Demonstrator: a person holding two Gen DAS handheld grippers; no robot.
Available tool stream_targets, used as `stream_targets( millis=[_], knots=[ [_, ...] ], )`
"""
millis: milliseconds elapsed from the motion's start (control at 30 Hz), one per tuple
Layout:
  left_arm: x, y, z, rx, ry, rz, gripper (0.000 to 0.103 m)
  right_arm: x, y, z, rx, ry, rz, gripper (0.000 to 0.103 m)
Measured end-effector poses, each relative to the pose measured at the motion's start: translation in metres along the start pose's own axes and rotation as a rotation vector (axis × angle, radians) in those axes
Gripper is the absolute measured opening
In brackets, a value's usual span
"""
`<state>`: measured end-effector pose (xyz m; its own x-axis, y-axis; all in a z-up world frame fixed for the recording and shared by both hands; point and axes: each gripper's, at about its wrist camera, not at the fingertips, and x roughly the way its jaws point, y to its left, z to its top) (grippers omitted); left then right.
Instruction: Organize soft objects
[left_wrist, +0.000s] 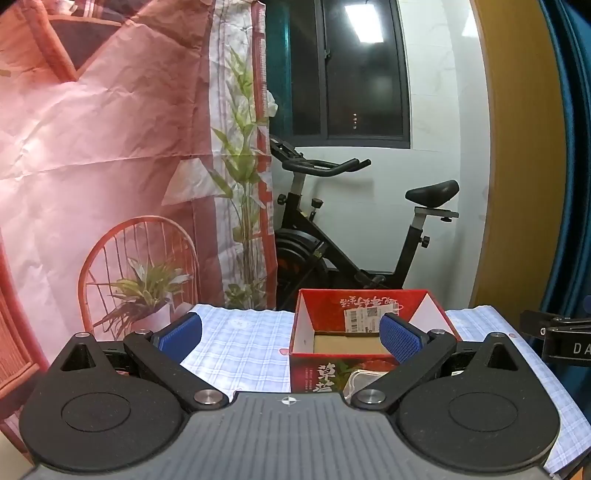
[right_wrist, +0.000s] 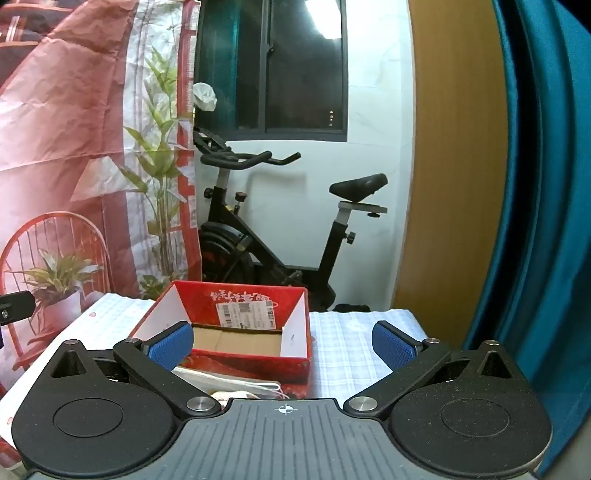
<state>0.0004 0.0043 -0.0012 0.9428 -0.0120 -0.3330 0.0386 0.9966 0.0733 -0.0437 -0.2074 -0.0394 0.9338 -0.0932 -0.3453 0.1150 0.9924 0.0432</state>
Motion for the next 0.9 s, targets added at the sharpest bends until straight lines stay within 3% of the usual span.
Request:
stream_targets(
  millis=[900],
  knots=[
    [-0.0002, -0.0032, -0.002, -0.006, 0.007, -0.002, 0.103, 0.0001, 0.0, 0.0003, -0.003, 0.0, -0.006, 0.103]
  ],
)
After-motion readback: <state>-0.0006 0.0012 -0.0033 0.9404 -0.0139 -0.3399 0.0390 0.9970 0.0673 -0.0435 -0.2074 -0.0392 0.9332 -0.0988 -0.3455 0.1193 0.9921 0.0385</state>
